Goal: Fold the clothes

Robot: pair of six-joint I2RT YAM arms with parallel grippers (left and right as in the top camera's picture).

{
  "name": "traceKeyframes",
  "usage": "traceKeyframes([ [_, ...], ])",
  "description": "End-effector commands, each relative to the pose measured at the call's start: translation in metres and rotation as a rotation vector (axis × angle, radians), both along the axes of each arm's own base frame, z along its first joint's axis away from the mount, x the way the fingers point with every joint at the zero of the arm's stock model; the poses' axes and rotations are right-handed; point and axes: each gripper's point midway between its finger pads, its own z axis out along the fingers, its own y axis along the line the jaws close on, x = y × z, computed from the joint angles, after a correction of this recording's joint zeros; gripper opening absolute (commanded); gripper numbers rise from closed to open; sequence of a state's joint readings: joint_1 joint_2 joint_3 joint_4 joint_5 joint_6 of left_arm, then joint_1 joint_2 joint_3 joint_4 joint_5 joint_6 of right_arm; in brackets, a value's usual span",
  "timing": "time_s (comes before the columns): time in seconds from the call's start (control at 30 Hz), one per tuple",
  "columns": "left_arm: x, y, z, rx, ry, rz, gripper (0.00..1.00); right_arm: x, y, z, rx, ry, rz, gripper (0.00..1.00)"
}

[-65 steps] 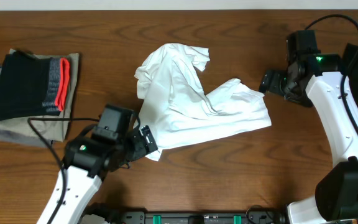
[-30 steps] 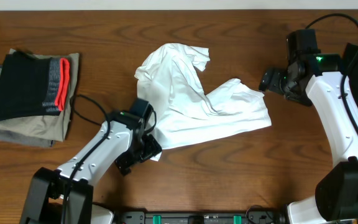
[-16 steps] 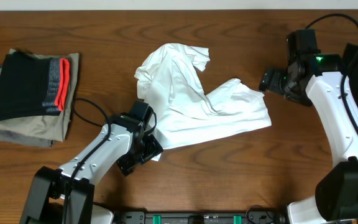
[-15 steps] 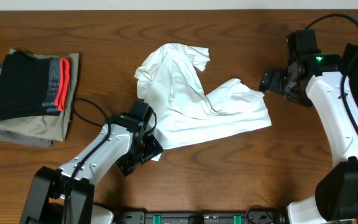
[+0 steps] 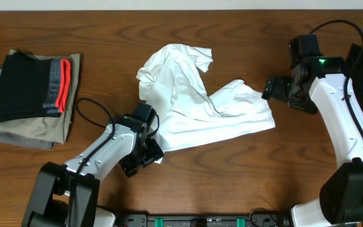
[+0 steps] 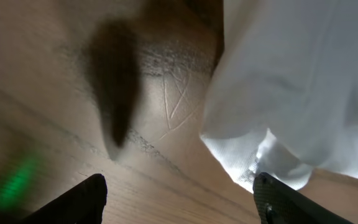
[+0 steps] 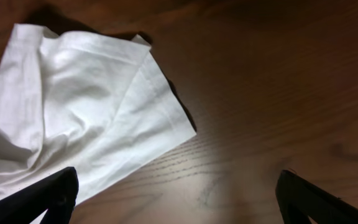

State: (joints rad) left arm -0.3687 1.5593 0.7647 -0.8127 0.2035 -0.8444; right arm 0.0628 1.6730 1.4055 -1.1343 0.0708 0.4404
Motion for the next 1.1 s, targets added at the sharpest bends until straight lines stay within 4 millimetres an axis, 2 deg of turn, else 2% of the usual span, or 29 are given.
traceKeyframes([
  [0.0, -0.005, 0.002, -0.007, 0.008, 0.02, -0.045, 0.77, -0.003, -0.003, -0.003, 0.001, 0.016, -0.023, 0.99],
  [0.1, -0.003, 0.002, -0.01, 0.006, 0.019, -0.055, 0.74, -0.003, -0.003, -0.003, 0.001, 0.016, -0.024, 0.99],
  [0.17, -0.002, 0.001, -0.012, 0.002, 0.017, -0.079, 0.64, -0.004, -0.003, -0.003, 0.001, 0.02, -0.024, 0.99],
  [0.37, 0.001, 0.001, -0.019, -0.003, 0.02, -0.111, 0.45, -0.015, -0.017, -0.004, -0.03, 0.059, -0.086, 0.99],
  [0.47, 0.002, 0.0, -0.02, -0.01, 0.014, -0.149, 0.28, -0.018, -0.026, -0.005, -0.029, 0.072, -0.117, 0.99],
  [0.5, 0.002, 0.0, -0.02, -0.011, 0.012, -0.152, 0.2, -0.02, -0.029, -0.006, -0.028, 0.078, -0.133, 0.99],
  [0.53, 0.002, 0.001, -0.02, -0.01, 0.013, -0.15, 0.06, -0.022, -0.032, -0.007, -0.028, 0.084, -0.145, 0.99],
  [0.63, 0.003, 0.004, -0.02, -0.01, 0.014, -0.133, 0.06, -0.03, -0.039, -0.015, -0.025, 0.112, -0.19, 0.93],
  [0.8, 0.008, 0.016, -0.02, -0.01, 0.014, -0.091, 0.06, -0.048, -0.044, -0.04, 0.001, 0.168, -0.245, 0.82],
  [0.9, 0.009, 0.023, -0.02, -0.011, 0.018, -0.067, 0.06, -0.048, -0.031, -0.056, 0.082, 0.165, -0.212, 0.77],
  [1.07, 0.009, 0.026, -0.02, -0.01, 0.025, -0.053, 0.06, -0.042, -0.01, -0.077, 0.197, 0.123, -0.187, 0.8],
])
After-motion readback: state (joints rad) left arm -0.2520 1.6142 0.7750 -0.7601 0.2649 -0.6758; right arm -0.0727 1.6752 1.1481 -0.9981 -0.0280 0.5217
